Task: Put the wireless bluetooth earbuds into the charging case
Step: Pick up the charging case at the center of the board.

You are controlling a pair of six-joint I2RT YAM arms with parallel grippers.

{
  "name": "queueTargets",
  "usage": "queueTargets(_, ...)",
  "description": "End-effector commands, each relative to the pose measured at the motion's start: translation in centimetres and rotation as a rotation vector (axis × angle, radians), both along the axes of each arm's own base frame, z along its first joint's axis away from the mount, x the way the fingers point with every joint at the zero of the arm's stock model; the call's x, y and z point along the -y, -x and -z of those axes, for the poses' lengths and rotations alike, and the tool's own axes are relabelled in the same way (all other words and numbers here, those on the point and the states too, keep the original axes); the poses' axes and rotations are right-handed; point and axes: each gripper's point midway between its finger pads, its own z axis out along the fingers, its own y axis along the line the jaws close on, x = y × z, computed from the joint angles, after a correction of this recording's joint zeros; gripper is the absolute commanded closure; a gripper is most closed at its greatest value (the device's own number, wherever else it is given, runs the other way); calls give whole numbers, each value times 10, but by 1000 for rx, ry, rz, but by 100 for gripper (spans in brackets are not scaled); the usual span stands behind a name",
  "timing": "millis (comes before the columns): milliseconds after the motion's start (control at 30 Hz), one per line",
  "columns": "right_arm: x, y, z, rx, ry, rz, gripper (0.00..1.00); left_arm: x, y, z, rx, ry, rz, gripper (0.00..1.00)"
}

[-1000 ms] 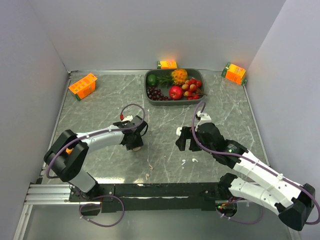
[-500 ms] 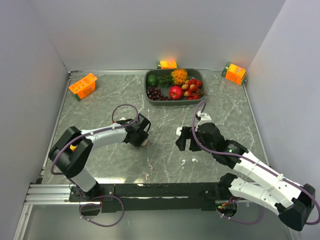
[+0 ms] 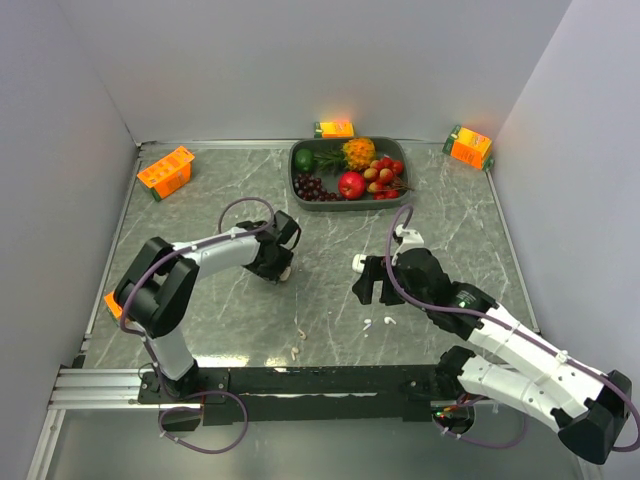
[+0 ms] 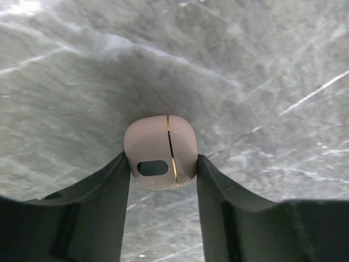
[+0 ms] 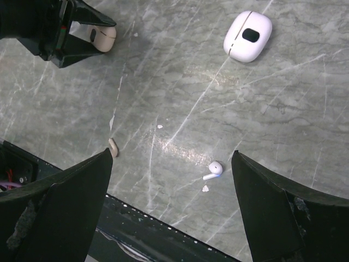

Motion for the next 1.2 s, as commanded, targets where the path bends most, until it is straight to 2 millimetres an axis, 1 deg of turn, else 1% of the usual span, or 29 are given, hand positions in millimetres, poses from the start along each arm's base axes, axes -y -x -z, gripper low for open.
queueTargets(0,0,0,-4,21,-18,3,2,-25,19,8,-70,-120,41,44)
queueTargets(33,0,0,-3,20,-19,6,2,-26,20,7,-67,-127,46,35)
queueTargets(133,-1,-1,-6,23,-28,7,2,-29,22,5,-73,-140,50,22)
queueTargets(167,-1,0,-6,22,-33,6,2,-31,24,4,-76,-145,53,21)
queueTargets(200,-2,0,-7,24,-38,6,2,-32,25,4,-78,-147,55,15)
queueTargets(300,-2,1,-9,28,-46,5,2,-35,25,-7,-63,-157,64,9)
queueTargets(333,-1,2,-9,28,-48,6,2,-34,26,-19,-40,-155,78,8)
queueTargets(367,0,2,-10,28,-46,8,2,-38,22,-30,-4,-200,129,8)
queueTargets(400,1,3,-9,29,-42,8,2,-37,17,-50,42,-215,168,8)
queueTargets(433,3,2,-11,36,-43,12,2,-33,17,-59,76,-243,234,7)
queueTargets(467,4,3,-9,37,-37,10,2,-35,16,-65,103,-316,365,7)
queueTargets(500,5,3,-9,41,-35,11,2,-27,10,-73,157,-323,444,5)
queueTargets(533,7,2,-10,52,-31,17,2,-20,16,-71,168,-357,540,4)
queueTargets(567,8,2,-9,54,-27,18,2,-25,21,-66,153,-422,637,2)
queueTargets(600,9,1,-9,58,-24,23,2,-23,30,-56,135,-456,699,1)
queueTargets(633,10,1,-9,58,-19,28,2,-21,33,-50,134,-472,744,3)
queueTargets(667,10,1,-9,58,-18,27,2,-18,38,-44,136,-495,834,4)
queueTargets(700,10,0,-10,57,-16,29,2,-16,55,-29,112,-482,911,4)
queueTargets(733,10,1,-7,51,-9,28,2,-7,54,-27,150,-463,938,4)
queueTargets(767,10,0,-8,52,-10,30,2,-6,59,-22,155,-454,968,4)
queueTargets(800,10,1,-8,51,-10,29,2,-10,69,-13,150,-435,979,4)
queueTargets(900,11,1,-7,47,-5,32,2,-15,69,-14,182,-420,919,4)
queueTargets(1033,8,0,-6,44,-3,21,2,-21,61,-23,240,-418,849,4)
queueTargets(1100,6,0,-5,34,-2,15,2,-21,56,-22,252,-409,842,4)
queueTargets(1167,5,0,-5,30,-2,13,2,-16,52,-22,253,-391,860,4)
